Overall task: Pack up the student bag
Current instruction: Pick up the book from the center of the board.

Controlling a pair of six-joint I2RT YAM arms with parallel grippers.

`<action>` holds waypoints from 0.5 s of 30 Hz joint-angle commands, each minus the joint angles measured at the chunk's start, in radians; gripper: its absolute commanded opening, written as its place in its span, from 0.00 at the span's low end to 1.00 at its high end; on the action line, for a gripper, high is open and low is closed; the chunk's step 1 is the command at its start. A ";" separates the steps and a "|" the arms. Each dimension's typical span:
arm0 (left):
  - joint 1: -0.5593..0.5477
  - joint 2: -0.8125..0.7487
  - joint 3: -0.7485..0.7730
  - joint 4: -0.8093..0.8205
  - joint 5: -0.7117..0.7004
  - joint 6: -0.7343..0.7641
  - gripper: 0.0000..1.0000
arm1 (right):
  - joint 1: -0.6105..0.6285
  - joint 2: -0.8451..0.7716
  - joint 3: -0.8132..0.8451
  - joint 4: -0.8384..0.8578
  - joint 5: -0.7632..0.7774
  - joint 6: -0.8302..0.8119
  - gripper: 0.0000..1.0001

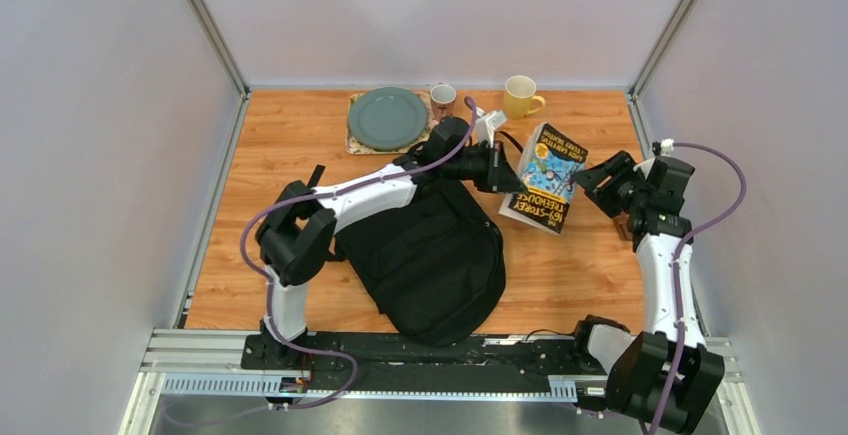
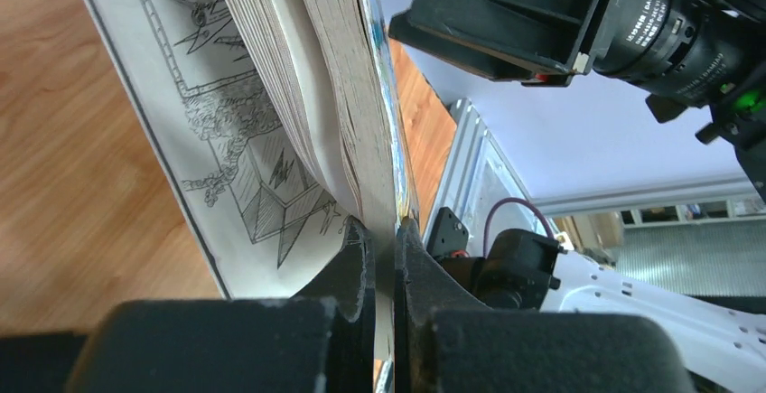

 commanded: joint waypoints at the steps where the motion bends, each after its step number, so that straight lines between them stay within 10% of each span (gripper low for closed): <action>1: 0.043 -0.221 -0.142 0.087 -0.028 0.085 0.00 | 0.004 -0.069 0.093 -0.076 -0.236 -0.056 0.59; 15: 0.086 -0.618 -0.463 0.150 -0.062 0.126 0.00 | 0.333 -0.171 -0.072 0.186 -0.353 0.129 0.71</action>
